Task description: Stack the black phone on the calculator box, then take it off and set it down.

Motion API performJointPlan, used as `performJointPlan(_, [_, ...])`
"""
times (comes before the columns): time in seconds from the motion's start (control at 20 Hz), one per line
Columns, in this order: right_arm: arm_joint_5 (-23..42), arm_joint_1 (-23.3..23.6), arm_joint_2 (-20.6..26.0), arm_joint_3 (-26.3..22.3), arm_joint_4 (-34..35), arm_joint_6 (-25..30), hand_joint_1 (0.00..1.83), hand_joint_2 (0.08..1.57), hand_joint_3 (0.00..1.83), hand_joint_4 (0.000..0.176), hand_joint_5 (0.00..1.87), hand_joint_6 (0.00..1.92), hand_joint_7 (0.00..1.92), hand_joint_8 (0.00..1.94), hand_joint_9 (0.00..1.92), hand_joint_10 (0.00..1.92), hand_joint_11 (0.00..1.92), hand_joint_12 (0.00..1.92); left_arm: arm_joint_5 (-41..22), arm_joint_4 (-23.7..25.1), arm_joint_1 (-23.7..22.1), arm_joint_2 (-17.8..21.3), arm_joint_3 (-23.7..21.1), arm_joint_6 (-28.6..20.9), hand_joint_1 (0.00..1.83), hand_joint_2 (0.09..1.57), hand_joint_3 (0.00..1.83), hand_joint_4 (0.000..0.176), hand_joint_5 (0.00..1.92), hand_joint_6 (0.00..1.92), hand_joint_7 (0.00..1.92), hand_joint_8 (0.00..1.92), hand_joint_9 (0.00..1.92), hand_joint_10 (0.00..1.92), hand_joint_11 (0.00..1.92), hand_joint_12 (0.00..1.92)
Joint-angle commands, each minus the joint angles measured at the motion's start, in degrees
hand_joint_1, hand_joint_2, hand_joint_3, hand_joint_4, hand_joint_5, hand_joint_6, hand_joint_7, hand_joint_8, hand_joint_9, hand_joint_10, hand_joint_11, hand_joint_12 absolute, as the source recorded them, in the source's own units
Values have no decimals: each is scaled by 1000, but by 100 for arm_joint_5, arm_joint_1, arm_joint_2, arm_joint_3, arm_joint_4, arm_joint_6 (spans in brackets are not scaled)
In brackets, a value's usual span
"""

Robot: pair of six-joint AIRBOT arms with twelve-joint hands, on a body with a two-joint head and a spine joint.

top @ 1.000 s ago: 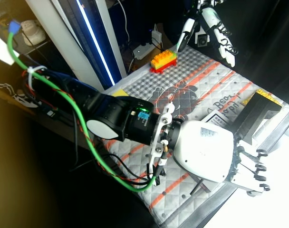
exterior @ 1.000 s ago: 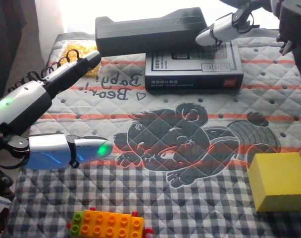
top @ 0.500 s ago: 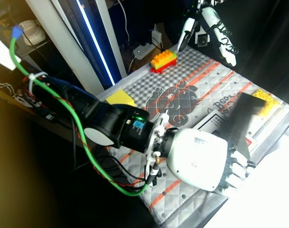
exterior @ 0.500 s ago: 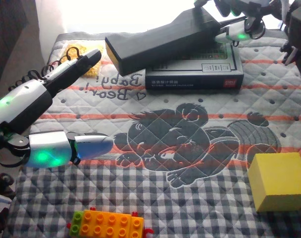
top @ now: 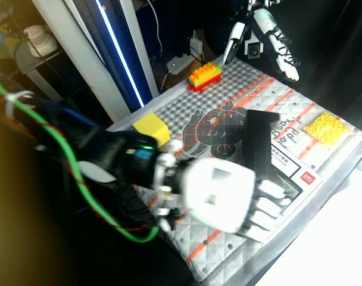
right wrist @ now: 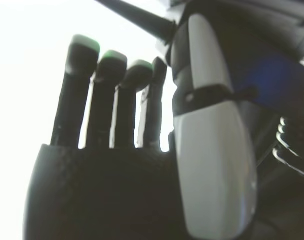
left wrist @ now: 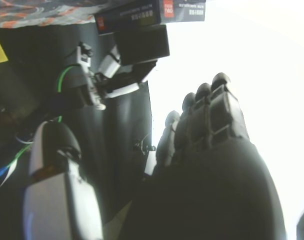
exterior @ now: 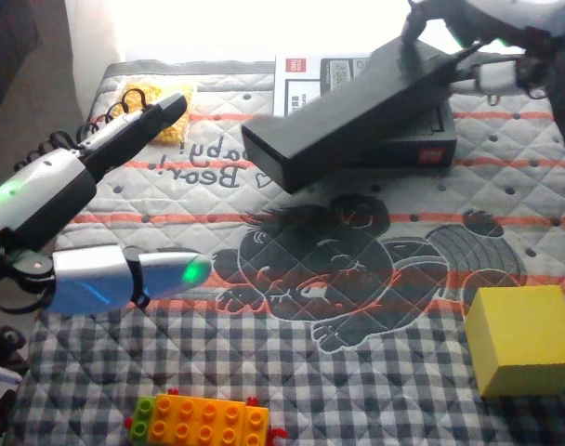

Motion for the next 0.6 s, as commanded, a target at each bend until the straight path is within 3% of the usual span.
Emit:
performJointPlan(0.0, [1116, 14, 146, -116, 47, -18, 1333, 1075, 0, 114, 623, 1921, 753, 1941, 829, 1921, 989, 1921, -694, 56, -4, 18, -27, -61, 738, 918, 0, 82, 72, 14, 102, 10, 104, 4, 13, 234])
performJointPlan(0.05, [1413, -58, 301, -295, 48, 5, 1327, 1065, 0, 151, 630, 1921, 773, 1941, 832, 1921, 978, 1921, -701, 48, 8, 22, -33, -81, 760, 921, 1, 74, 82, 15, 110, 10, 104, 0, 2, 275])
performJointPlan(0.15, [1830, -179, 530, -565, 121, 48, 1337, 1063, 0, 154, 625, 1921, 768, 1941, 843, 1921, 995, 1921, -712, 46, 24, 24, -32, -141, 778, 918, 0, 66, 116, 13, 129, 8, 119, 4, 0, 334])
performJointPlan(0.2, [1990, -242, 629, -683, 173, 48, 1360, 1049, 0, 144, 652, 1921, 797, 1941, 890, 1921, 1057, 1921, -715, 45, 26, 24, -32, -149, 762, 921, 0, 56, 131, 9, 134, 4, 124, 3, 0, 370])
performJointPlan(0.25, [2221, -316, 744, -822, 258, 48, 1366, 1040, 0, 150, 698, 1921, 843, 1941, 946, 1921, 1125, 1921, -716, 44, 26, 21, -32, -154, 744, 924, 1, 51, 130, 4, 123, 1, 115, 1, 0, 359])
performJointPlan(0.3, [2367, -388, 805, -910, 317, 48, 1358, 1043, 0, 166, 700, 1921, 849, 1941, 964, 1921, 1147, 1921, -715, 43, 26, 20, -33, -157, 746, 925, 1, 57, 124, 0, 107, 1, 104, 0, 0, 333])
performJointPlan(0.35, [2634, -549, 904, -1046, 444, 48, 1341, 1036, 0, 165, 686, 1921, 822, 1941, 935, 1921, 1108, 1921, -715, 39, 32, 19, -34, -166, 790, 925, 0, 83, 90, 3, 82, 2, 56, 6, 0, 131])
performJointPlan(0.4, [2770, -634, 946, -1110, 498, 48, 1341, 1036, 0, 165, 686, 1921, 822, 1941, 935, 1921, 1108, 1921, -715, 36, 38, 19, -34, -168, 790, 925, 0, 83, 90, 3, 82, 2, 56, 6, 0, 131])
performJointPlan(0.45, [2823, -671, 959, -1138, 511, 48, 1320, 1033, 0, 108, 660, 1921, 797, 1941, 915, 1921, 1088, 1921, -715, 31, 46, 21, -34, -171, 816, 919, 0, 92, 84, 1, 78, 1, 46, 3, 0, 77])
performJointPlan(0.5, [2840, -682, 958, -1144, 513, 48, 1298, 1030, 0, 91, 651, 1921, 780, 1941, 897, 1921, 1070, 1921, -715, 23, 56, 25, -35, -180, 814, 925, 1, 86, 78, 0, 77, 0, 42, 1, 0, 44])
performJointPlan(0.55, [2839, -683, 948, -1141, 513, 48, 1288, 1028, 0, 91, 620, 1921, 738, 1941, 847, 1921, 1019, 1921, -715, 13, 65, 25, -34, -200, 819, 928, 2, 91, 68, 1, 74, 0, 27, 1, 0, 8])
